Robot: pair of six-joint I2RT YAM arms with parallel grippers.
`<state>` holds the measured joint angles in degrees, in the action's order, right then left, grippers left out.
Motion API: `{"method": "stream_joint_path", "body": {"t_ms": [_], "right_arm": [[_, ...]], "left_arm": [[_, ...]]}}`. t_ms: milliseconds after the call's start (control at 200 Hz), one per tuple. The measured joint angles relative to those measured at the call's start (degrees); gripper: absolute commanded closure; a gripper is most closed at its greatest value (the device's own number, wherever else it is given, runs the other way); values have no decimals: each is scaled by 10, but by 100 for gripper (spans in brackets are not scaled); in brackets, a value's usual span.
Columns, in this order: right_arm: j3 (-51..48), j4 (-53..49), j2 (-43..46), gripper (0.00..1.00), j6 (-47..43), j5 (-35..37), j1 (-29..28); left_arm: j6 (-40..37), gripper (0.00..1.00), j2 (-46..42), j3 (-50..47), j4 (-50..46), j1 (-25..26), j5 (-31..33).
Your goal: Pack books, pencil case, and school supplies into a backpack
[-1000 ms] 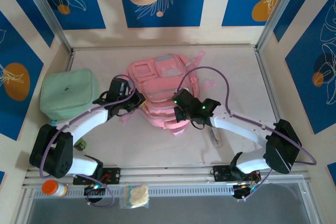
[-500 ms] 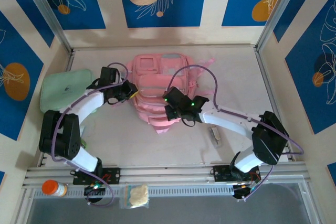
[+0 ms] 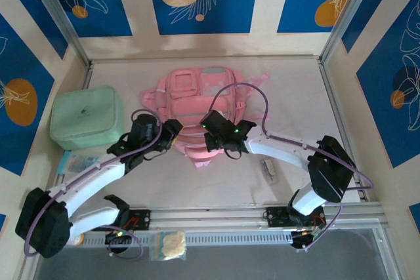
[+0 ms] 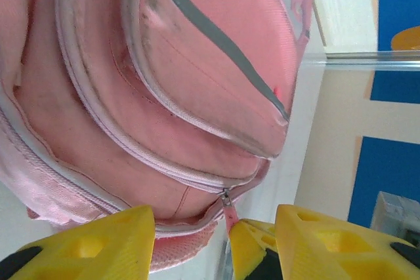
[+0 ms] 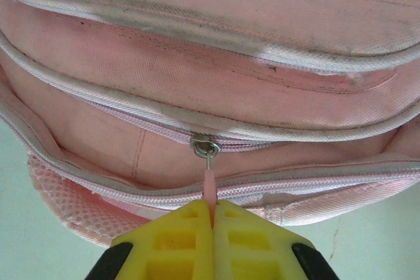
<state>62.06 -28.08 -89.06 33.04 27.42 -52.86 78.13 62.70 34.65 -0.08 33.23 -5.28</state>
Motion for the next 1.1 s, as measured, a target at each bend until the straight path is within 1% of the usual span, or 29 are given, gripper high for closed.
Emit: {"method": "stream_joint_path", "body": {"t_ms": [155, 210, 285, 475, 650, 695, 920, 1101], "right_arm": [[-6, 7, 0, 100, 0, 0, 0], [-8, 11, 0, 100, 0, 0, 1], [-14, 18, 0, 100, 0, 0, 2], [-22, 32, 0, 100, 1, -5, 8], [-30, 39, 11, 100, 2, -9, 13], [-30, 40, 15, 100, 2, -11, 15], [-34, 47, 19, 100, 2, -24, 22], [-37, 50, 19, 100, 2, -24, 22]], "left_arm": [[46, 49, 88, 50, 12, 57, 55], [64, 51, 114, 60, 29, 73, 68], [85, 52, 144, 66, 53, 87, 81], [129, 54, 215, 103, 69, 112, 104], [164, 53, 221, 103, 76, 128, 134], [171, 51, 221, 103, 77, 129, 138], [199, 50, 221, 92, 89, 132, 145], [216, 46, 220, 86, 86, 136, 153]]}}
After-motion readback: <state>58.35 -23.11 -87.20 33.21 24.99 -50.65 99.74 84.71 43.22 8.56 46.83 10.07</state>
